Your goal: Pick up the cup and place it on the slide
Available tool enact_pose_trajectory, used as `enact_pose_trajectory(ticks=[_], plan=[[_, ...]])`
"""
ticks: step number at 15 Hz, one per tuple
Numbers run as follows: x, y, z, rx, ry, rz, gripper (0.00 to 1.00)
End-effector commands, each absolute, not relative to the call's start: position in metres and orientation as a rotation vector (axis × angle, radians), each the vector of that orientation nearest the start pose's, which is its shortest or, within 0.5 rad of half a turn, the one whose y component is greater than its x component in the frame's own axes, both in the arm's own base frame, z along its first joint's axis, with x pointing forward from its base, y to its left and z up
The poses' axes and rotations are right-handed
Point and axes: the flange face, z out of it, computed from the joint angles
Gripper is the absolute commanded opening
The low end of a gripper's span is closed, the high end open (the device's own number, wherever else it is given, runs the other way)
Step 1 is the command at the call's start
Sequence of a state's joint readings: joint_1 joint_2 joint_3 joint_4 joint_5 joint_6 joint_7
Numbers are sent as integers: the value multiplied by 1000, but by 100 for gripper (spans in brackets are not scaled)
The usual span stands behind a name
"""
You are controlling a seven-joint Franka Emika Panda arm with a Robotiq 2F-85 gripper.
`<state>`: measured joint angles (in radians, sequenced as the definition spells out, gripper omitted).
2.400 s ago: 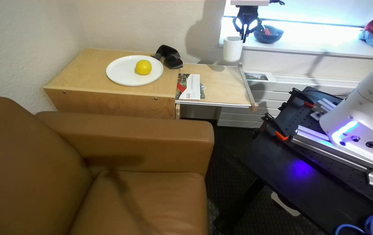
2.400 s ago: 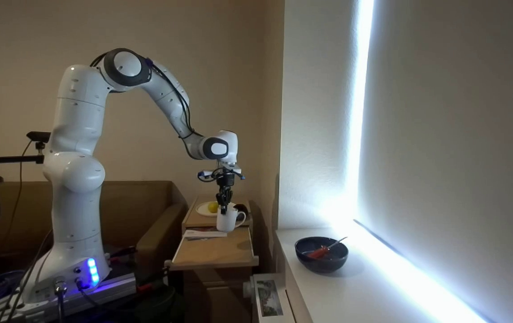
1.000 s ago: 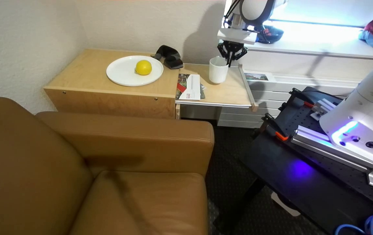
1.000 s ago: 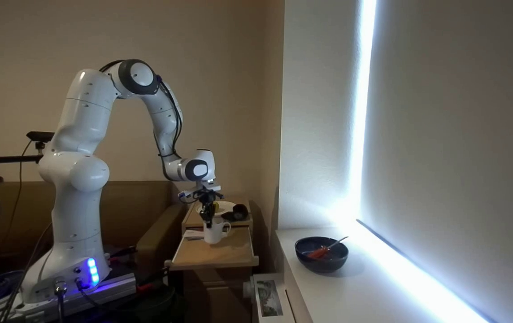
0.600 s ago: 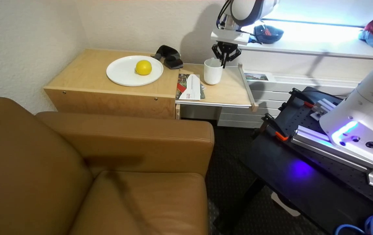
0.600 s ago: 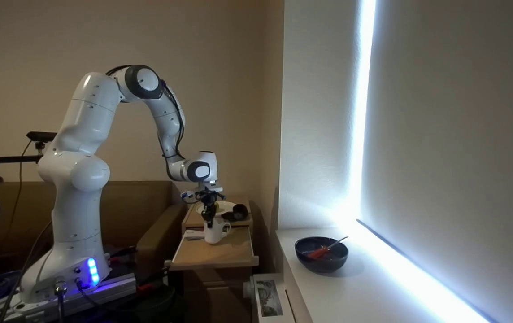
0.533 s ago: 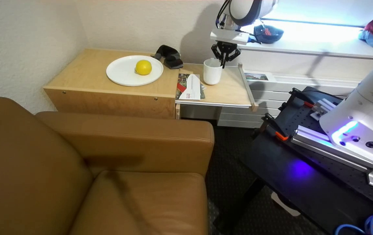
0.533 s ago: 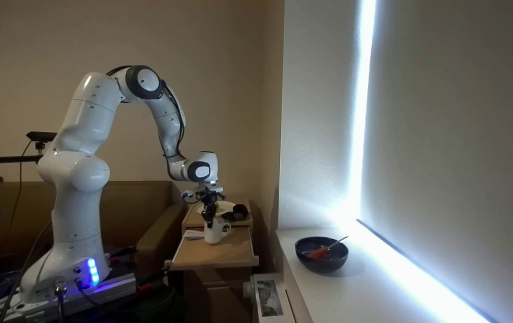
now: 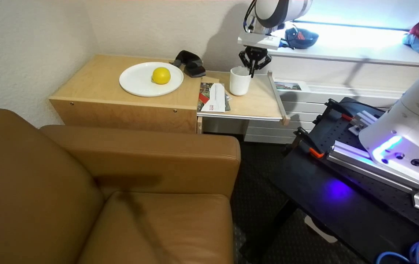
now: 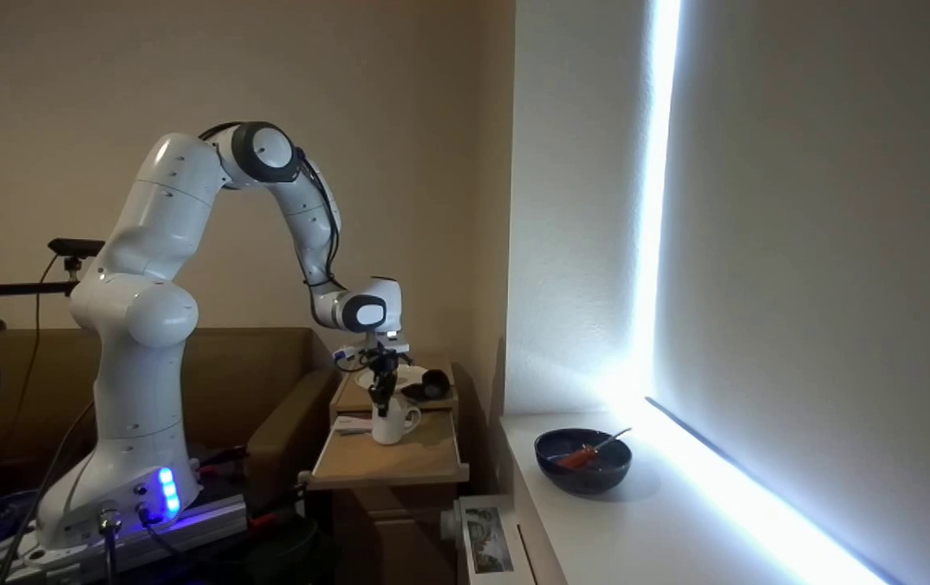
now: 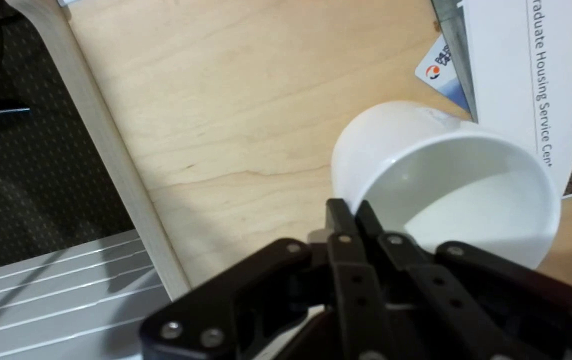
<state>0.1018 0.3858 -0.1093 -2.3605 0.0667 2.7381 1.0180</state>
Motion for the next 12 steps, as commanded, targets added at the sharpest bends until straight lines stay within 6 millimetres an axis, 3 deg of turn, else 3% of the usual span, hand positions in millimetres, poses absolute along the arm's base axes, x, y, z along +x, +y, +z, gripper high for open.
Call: enact_pose_trajectory(ticks=[1,2,6,12], plan=[[502,-21,157,-2737,1622,-47,30],[501,-22,156,-2753,1612,-52,31],[494,-28,159,-2781,1565,-62,58],[492,-33,207,-2717,1481,-137,98]])
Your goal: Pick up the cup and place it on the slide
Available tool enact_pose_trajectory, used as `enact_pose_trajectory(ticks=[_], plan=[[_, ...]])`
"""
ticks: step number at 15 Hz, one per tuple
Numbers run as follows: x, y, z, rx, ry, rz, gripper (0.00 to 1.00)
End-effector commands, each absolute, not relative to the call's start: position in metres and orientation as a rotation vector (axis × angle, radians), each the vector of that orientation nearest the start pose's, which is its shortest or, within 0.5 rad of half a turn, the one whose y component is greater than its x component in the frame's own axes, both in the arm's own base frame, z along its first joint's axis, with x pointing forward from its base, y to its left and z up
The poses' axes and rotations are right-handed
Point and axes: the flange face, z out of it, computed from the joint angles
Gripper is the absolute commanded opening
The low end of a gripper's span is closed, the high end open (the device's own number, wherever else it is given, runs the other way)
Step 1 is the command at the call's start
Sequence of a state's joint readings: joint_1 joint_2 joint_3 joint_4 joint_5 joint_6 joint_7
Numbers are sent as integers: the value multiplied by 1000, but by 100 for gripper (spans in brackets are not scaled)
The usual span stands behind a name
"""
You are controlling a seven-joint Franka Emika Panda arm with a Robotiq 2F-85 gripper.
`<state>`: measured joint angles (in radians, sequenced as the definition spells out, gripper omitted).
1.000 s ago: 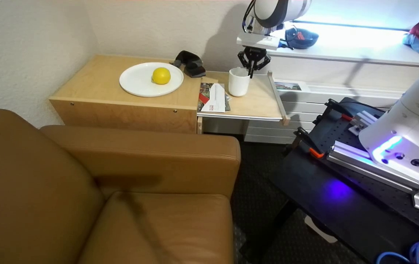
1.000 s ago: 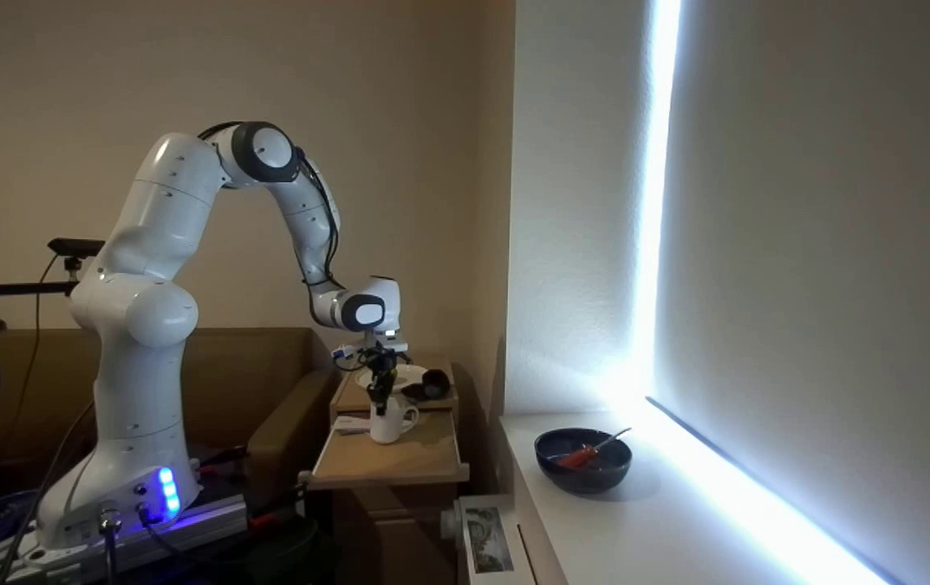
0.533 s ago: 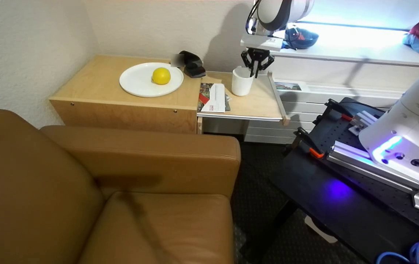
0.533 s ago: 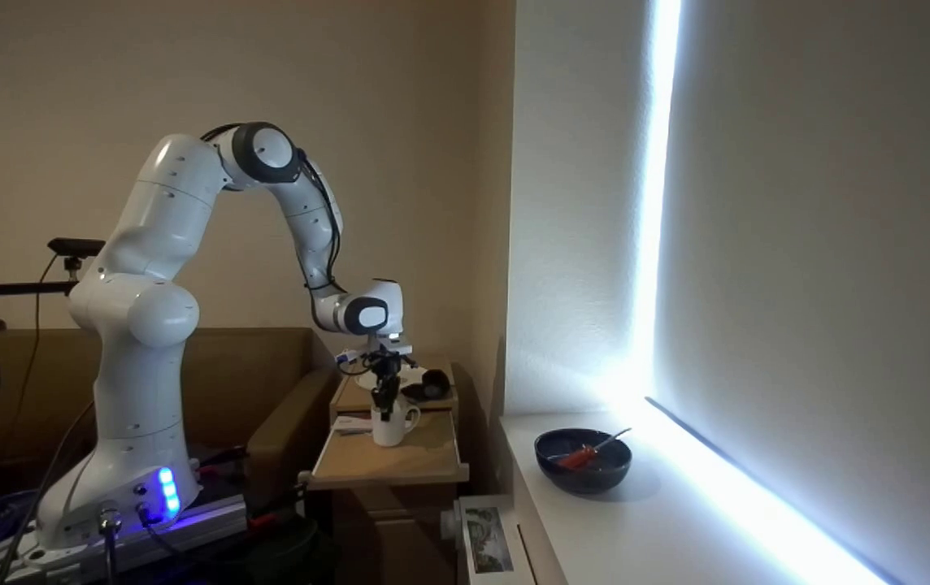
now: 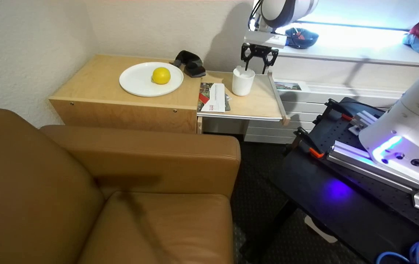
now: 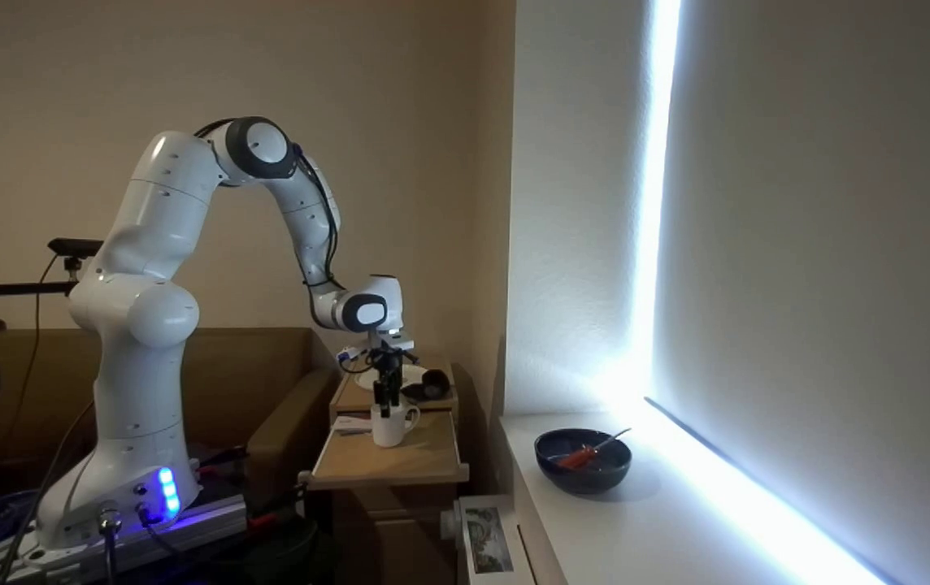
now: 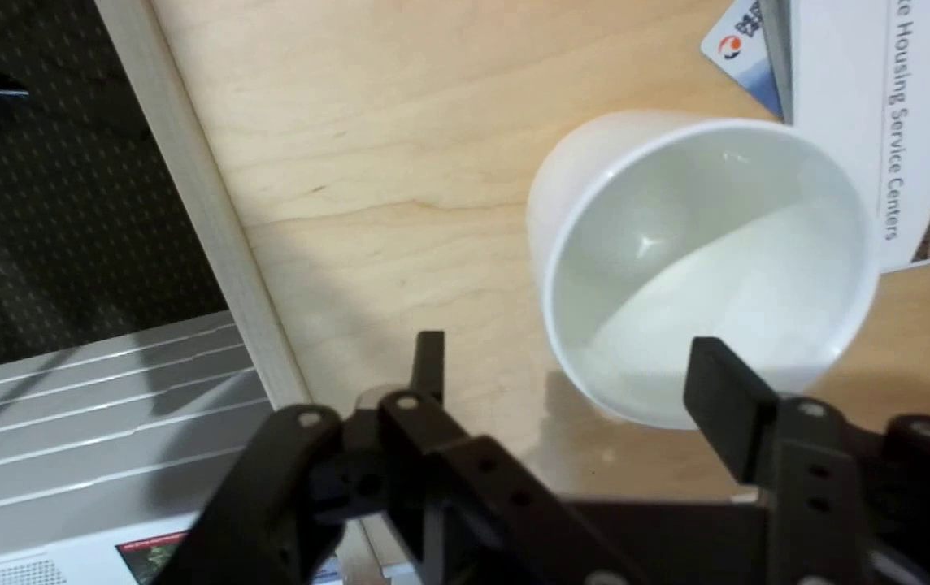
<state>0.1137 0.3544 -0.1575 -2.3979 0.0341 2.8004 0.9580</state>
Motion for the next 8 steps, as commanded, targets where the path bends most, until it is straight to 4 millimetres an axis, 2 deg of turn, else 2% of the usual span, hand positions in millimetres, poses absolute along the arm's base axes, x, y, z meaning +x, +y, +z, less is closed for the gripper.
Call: enact_pose_trajectory(ticks=[1,4,6,7,8], plan=[[490,-35,219,-2713,1456,-141,100],[478,-48,265,-2716,1310,-126,100],[474,-66,296,-2634,1283,-69,100],[491,-54,270,-2672,1341,-108,100],[487,-62,286,-2651,1318,-95,100]])
